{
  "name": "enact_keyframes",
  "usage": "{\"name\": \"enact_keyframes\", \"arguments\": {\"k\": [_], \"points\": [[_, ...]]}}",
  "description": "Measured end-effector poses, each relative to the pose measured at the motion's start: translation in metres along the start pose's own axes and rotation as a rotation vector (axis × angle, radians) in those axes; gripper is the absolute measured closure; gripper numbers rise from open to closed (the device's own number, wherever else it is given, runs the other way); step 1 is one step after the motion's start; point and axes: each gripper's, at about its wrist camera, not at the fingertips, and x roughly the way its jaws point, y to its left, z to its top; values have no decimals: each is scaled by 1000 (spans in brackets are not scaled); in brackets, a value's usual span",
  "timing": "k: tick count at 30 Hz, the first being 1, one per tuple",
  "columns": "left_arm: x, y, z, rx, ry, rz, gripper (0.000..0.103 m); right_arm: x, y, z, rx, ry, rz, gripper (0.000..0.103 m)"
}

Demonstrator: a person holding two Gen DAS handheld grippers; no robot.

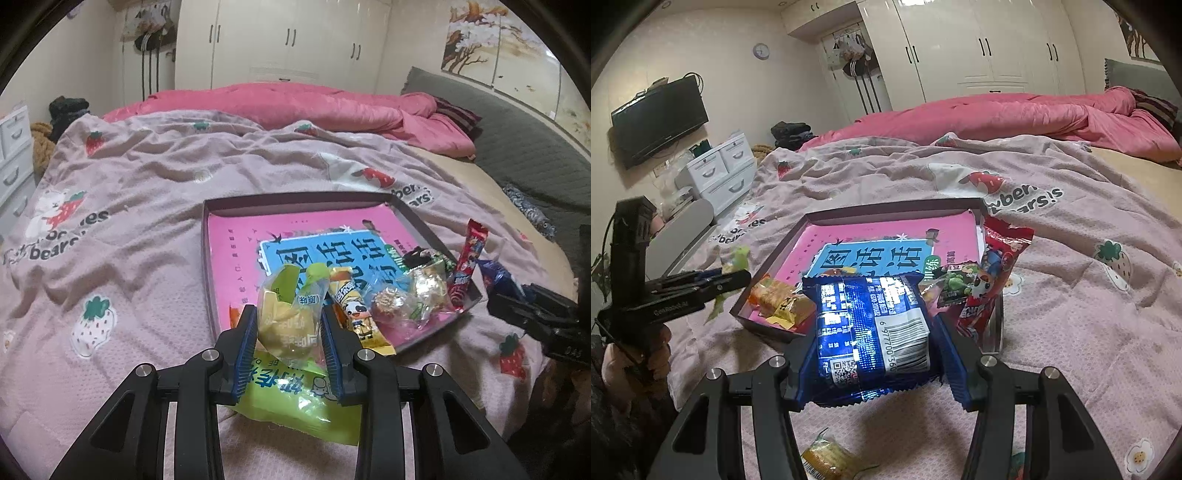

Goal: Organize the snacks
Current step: 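Lift the blue pack and green cake pack and carry both over the tray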

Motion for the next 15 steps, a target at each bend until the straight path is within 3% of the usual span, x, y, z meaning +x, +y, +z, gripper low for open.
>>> {"name": "enact_keyframes", "arguments": {"k": [15], "points": [[23, -4, -1, 26, 9, 3, 68, 11, -11, 6, 22, -17, -28, 46]]}}
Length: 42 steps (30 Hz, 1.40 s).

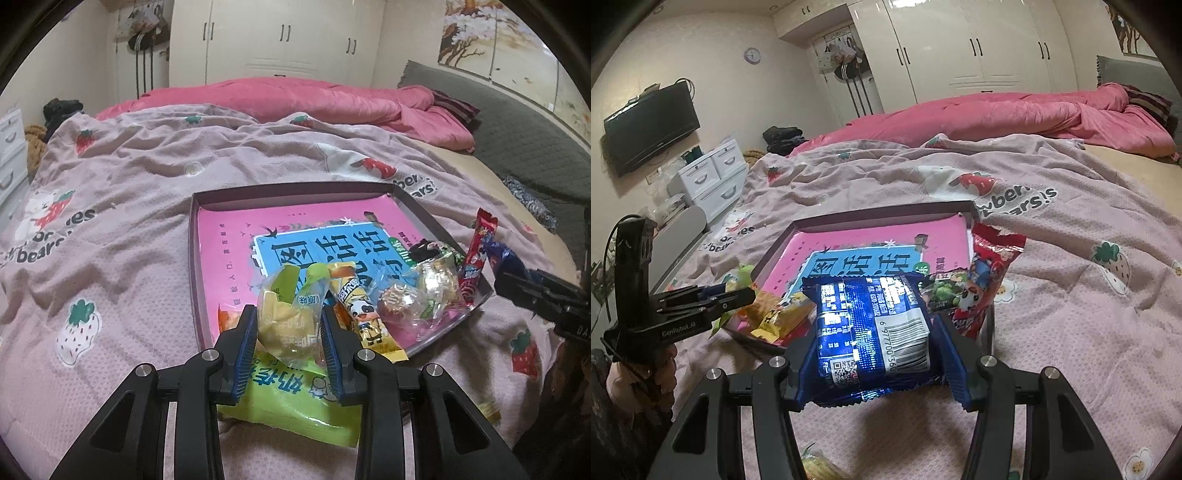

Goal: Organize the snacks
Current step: 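Lift the blue pack and green cake pack and carry both over the tray, then lower both packs into the tray and open both tools to release them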

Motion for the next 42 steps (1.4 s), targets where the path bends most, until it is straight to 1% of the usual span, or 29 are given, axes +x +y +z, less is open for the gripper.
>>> {"name": "enact_keyframes", "arguments": {"k": [6, 14, 27, 42], "points": [[9, -1, 0, 8, 7, -6, 68, 6, -8, 2, 25, 0, -24, 46], [14, -5, 1, 27, 8, -13, 68, 17, -11, 1, 34, 21, -35, 46], [22, -10, 3, 46, 7, -15, 68, 31, -9, 3, 20, 25, -47, 46], [27, -7, 5, 33, 10, -18, 67, 46, -7, 7, -20, 21, -83, 46]]}}
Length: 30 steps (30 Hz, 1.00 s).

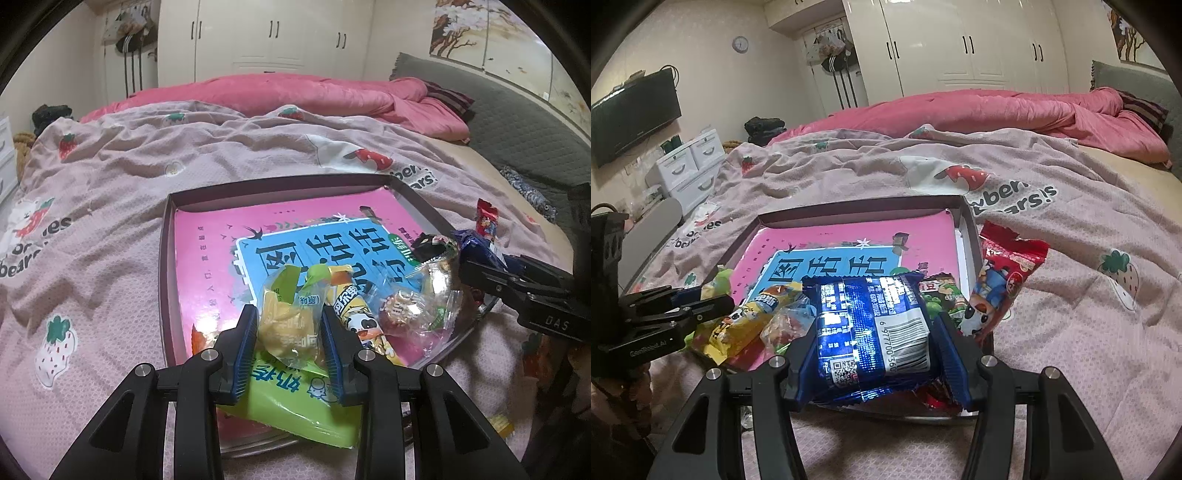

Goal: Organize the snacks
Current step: 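Lower both packs into the tray and open both tools to release them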

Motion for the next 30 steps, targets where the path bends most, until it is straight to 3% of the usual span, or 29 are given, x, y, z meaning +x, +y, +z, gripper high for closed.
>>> {"name": "enact_keyframes", "arguments": {"k": [20, 28, 30], "points": [[1, 1, 1, 0, 1, 2, 67, 4, -5, 2, 11, -7, -12, 46], [0, 3, 1, -21, 8, -17, 63, -10, -1, 5, -3, -36, 18, 46], [-1, 3, 2, -20, 10, -12, 57, -13, 3, 5, -14, -41, 24, 46]]}}
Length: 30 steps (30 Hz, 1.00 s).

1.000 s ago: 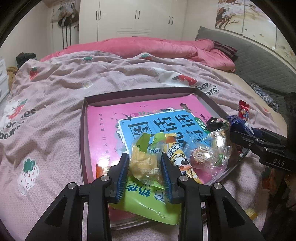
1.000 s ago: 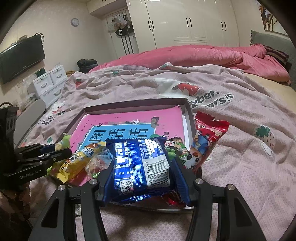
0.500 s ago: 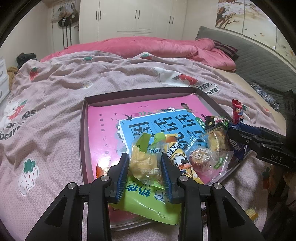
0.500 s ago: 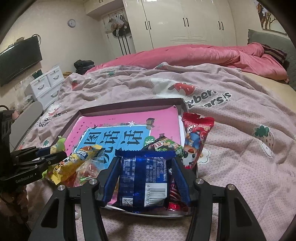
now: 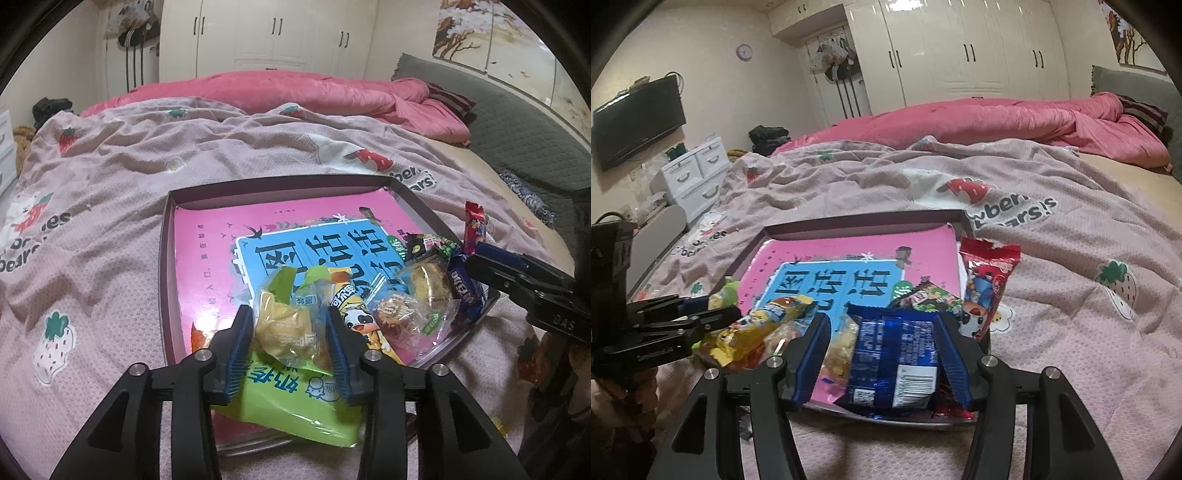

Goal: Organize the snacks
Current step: 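Lower both packs into the tray and open both tools to release them, then move both open tools back to the chocolate and round cookie bag beside the tray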

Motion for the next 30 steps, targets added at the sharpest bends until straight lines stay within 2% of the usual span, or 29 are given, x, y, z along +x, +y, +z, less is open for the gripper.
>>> {"name": "enact_keyframes", "arguments": {"k": [6, 10, 14, 23, 30], "points": [[-6, 0, 1, -10, 3, -9, 45, -9, 7, -1, -14, -1, 10, 45], [-12, -1, 2, -15, 1, -15, 42, -19, 10, -3, -16, -6, 20, 44], [-24, -4, 3, -10, -17, -22, 29, -31, 12, -6, -2, -4, 29, 41], [-52, -13, -3, 2, -21, -54, 28, -50, 23, -20, 33, 43, 64, 38], [-62, -27, -22, 11, 46, -103, 28, -54, 35, -48, 68, 186, 100, 38]]}}
